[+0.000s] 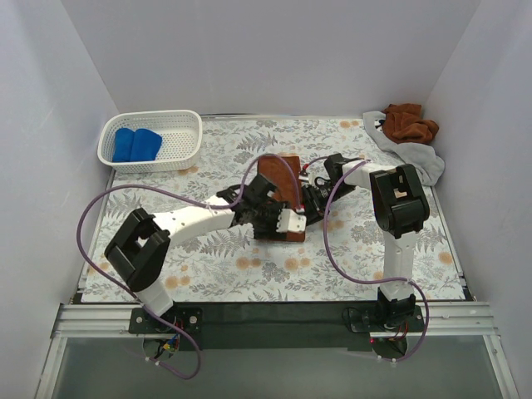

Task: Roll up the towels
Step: Roll the towel

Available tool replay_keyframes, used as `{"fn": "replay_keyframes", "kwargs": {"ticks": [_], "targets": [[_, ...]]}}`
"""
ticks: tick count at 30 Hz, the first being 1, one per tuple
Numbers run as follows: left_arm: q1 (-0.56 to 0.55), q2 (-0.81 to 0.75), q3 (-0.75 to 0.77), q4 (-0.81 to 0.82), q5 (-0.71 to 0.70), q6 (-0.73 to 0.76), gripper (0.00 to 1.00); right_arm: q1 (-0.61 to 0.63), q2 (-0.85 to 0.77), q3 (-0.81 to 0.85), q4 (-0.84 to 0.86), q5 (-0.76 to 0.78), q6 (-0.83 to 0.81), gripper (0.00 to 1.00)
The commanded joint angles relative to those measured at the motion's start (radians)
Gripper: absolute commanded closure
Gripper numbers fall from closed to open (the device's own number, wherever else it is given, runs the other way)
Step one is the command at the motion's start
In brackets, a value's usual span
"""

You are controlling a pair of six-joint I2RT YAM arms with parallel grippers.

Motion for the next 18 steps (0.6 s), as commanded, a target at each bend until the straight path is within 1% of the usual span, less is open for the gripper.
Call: {"fn": "replay_keyframes", "kwargs": {"ticks": [1, 2, 5, 10, 13, 14, 15, 16, 18], "targets": [[-0.069, -0.001, -0.087, 0.160, -0.204, 0.041, 0.48, 0.007, -0.006, 0.011, 0.042, 0.103, -0.019, 0.67], [-0.093, 0.005, -0.098, 0.203, -0.256, 0.051, 0.48, 0.009, -0.009, 0.011, 0.042, 0.101, -0.021, 0.67], [-0.113, 0.008, -0.144, 0.301, -0.284, 0.073, 0.47, 0.007, -0.009, 0.007, 0.040, 0.097, -0.021, 0.67], [-0.130, 0.071, -0.143, 0.317, -0.278, 0.082, 0.49, 0.010, 0.001, 0.011, 0.040, 0.088, -0.016, 0.67], [-0.132, 0.117, -0.146, 0.289, -0.246, 0.085, 0.63, 0.009, -0.006, 0.016, 0.037, 0.089, -0.018, 0.67], [-0.129, 0.129, -0.137, 0.221, -0.224, 0.082, 0.74, 0.007, -0.015, 0.016, 0.036, 0.088, -0.022, 0.67], [-0.127, 0.140, -0.099, 0.168, -0.195, 0.079, 0.78, 0.007, -0.022, 0.019, 0.031, 0.088, -0.028, 0.66], [-0.116, 0.160, -0.081, 0.069, -0.104, 0.078, 0.81, 0.000, -0.030, 0.018, 0.025, 0.080, -0.035, 0.66], [-0.104, 0.170, -0.026, -0.008, -0.025, 0.046, 0.87, -0.022, -0.056, 0.021, -0.001, 0.075, -0.070, 0.62]]}}
